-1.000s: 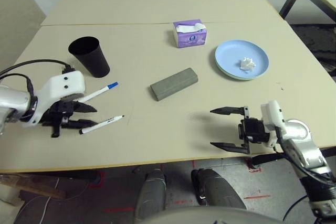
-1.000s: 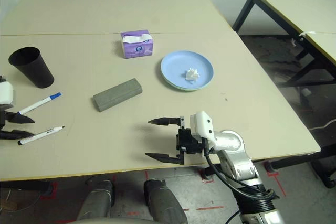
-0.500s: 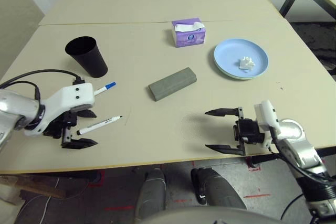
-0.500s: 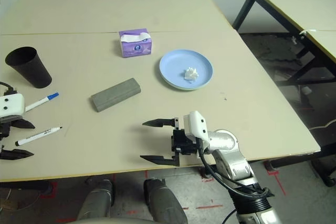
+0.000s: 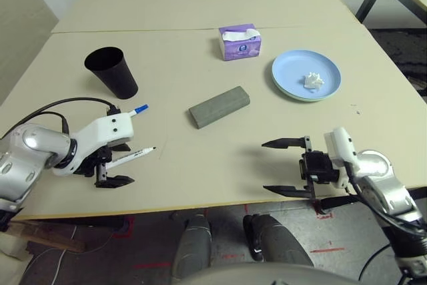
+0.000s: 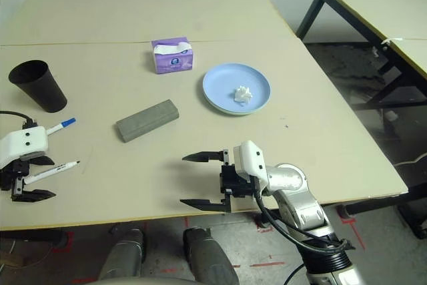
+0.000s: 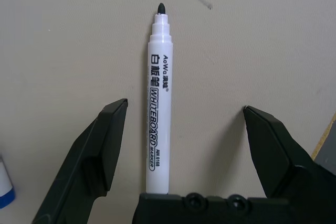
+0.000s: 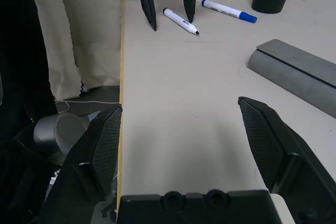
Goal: Organize and tidy the items on the table.
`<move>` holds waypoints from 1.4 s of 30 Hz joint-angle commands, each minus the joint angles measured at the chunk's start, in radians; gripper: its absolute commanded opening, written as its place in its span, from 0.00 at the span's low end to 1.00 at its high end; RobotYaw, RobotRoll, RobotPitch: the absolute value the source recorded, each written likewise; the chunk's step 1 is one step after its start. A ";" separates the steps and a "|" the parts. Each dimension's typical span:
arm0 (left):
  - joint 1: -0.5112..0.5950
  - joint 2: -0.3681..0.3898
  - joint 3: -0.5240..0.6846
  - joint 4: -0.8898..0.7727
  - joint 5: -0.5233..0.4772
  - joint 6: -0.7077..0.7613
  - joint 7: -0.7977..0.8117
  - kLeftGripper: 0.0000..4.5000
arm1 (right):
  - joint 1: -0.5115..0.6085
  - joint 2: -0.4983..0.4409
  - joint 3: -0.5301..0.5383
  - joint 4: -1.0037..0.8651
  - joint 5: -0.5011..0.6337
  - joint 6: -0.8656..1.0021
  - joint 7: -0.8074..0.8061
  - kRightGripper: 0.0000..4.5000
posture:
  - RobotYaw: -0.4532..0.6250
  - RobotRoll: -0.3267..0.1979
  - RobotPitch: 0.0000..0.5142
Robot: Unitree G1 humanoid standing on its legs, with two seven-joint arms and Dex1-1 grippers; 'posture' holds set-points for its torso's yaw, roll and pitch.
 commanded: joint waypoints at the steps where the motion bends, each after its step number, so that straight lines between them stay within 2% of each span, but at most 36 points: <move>1: -0.006 -0.013 -0.025 0.007 0.009 0.004 0.003 0.73 | 0.007 -0.005 0.004 -0.018 0.002 0.003 -0.004 1.00 | 0.35 0.62 0.28; 10: -0.031 -0.024 -0.025 0.010 0.005 0.003 0.001 0.07 | 0.007 -0.001 0.011 -0.024 -0.001 0.006 -0.014 1.00 | 0.36 0.62 0.28; 17: -0.022 -0.004 -0.004 -0.006 -0.025 0.024 -0.039 0.06 | -0.004 -0.001 0.011 -0.008 -0.002 0.004 -0.010 1.00 | 0.37 0.62 0.27; 21: -0.025 0.013 0.091 -0.059 -0.159 0.075 -0.118 0.06 | -0.015 0.004 0.014 0.008 -0.005 0.000 -0.007 1.00 | 0.39 0.62 0.28; 24: -0.058 -0.010 0.213 -0.087 -0.322 0.164 -0.159 0.06 | -0.021 0.012 0.018 0.015 -0.004 0.000 -0.006 1.00 | 0.40 0.62 0.28; 27: -0.095 -0.063 0.335 -0.098 -0.494 0.271 -0.147 0.06 | -0.028 0.031 0.014 0.024 0.010 0.013 -0.020 1.00 | 0.41 0.62 0.28; 29: -0.104 -0.103 0.393 -0.097 -0.554 0.306 -0.111 0.06 | -0.035 0.049 0.003 0.032 0.023 0.027 -0.036 1.00 | 0.42 0.62 0.29; 35: -0.164 -0.297 0.591 -0.043 -0.714 0.359 0.125 0.06 | -0.066 0.075 -0.038 0.049 0.049 0.074 -0.091 1.00 | 0.42 0.62 0.29; 39: -0.182 -0.394 0.682 -0.010 -0.719 0.317 0.303 0.06 | -0.074 0.075 -0.064 0.052 0.065 0.098 -0.120 1.00 | 0.43 0.62 0.28; 42: -0.184 -0.445 0.719 0.023 -0.652 0.221 0.422 0.06 | -0.081 0.082 -0.083 0.046 0.082 0.123 -0.145 1.00 | 0.43 0.62 0.28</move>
